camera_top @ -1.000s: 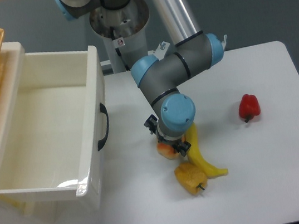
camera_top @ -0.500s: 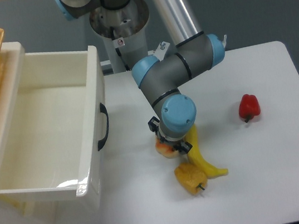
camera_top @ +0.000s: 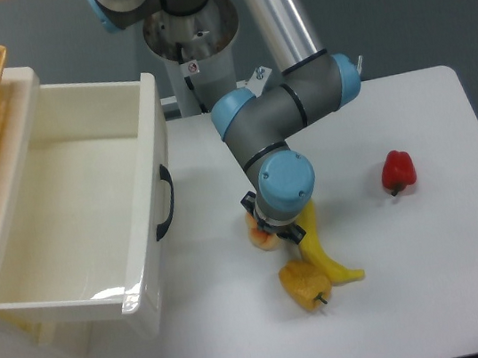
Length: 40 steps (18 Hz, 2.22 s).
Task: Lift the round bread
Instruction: 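Lower the gripper around the bread roll and close on it, then lift the gripped bread roll up off the table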
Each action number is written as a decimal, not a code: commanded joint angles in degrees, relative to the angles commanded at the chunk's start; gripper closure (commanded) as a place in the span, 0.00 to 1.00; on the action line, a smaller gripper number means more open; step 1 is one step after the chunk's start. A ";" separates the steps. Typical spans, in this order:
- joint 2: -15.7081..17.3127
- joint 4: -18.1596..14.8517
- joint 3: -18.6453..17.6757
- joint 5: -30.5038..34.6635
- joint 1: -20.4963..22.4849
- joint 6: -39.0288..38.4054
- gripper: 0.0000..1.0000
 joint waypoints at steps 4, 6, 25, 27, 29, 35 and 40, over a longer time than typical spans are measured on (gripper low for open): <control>0.79 -0.70 1.59 0.09 0.09 0.00 1.00; 1.75 -1.75 2.37 0.00 0.26 0.09 1.00; 14.58 -15.11 5.72 -5.10 4.13 10.81 1.00; 15.20 -15.73 5.72 -5.36 4.22 10.81 1.00; 15.29 -15.73 5.72 -5.54 4.83 10.81 1.00; 15.29 -15.73 5.63 -5.54 4.66 10.55 1.00; 15.29 -15.73 5.63 -5.54 4.83 10.55 1.00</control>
